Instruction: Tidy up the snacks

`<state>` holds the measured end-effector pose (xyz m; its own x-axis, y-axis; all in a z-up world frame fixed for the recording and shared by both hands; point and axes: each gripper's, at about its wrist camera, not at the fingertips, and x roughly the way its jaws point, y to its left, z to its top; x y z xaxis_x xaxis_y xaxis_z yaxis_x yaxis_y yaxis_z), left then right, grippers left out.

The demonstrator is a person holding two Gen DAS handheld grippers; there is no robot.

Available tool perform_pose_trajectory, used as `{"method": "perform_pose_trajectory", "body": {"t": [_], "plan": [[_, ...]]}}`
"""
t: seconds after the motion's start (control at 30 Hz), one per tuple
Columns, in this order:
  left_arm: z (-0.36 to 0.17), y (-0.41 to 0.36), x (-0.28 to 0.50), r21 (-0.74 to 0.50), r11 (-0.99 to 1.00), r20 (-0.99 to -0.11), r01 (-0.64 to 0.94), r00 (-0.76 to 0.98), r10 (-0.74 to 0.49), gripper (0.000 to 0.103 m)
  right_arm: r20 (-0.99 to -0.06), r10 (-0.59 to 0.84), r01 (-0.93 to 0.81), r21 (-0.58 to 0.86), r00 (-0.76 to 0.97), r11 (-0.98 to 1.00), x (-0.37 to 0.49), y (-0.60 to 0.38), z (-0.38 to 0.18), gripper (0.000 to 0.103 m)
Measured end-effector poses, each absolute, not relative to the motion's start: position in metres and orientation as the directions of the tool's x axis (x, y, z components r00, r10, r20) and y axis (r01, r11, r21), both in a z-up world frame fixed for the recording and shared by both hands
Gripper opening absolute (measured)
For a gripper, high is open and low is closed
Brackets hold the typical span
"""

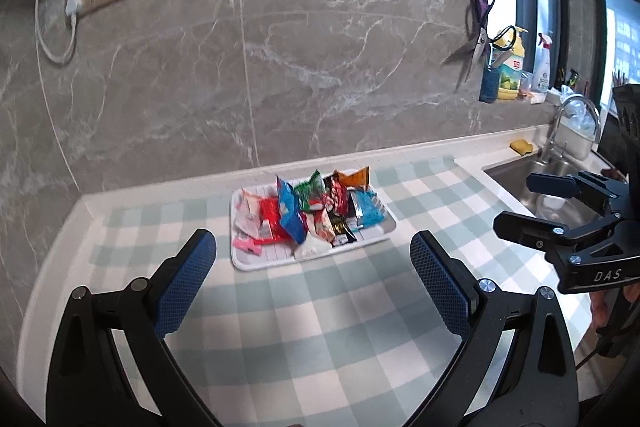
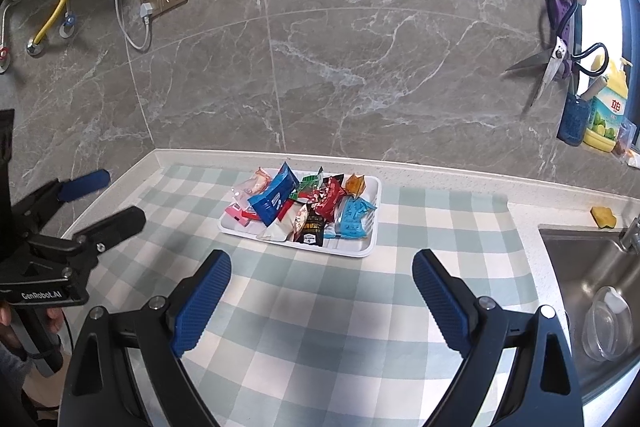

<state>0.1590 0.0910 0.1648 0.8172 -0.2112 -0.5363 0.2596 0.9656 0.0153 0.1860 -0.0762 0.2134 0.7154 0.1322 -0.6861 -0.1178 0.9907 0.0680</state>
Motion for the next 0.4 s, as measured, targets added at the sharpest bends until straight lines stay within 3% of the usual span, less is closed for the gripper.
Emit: {"method": "perform_pose_trajectory", "body": {"t": [0.4], "plan": [[0.143, 0.1, 0.168, 0.011, 0.981, -0.603, 0.195, 0.784, -0.149, 0.099, -0.701, 0.128, -0.103, 0.078, 0.702, 0.992, 0.182, -0.079, 0.204, 0.094]]}}
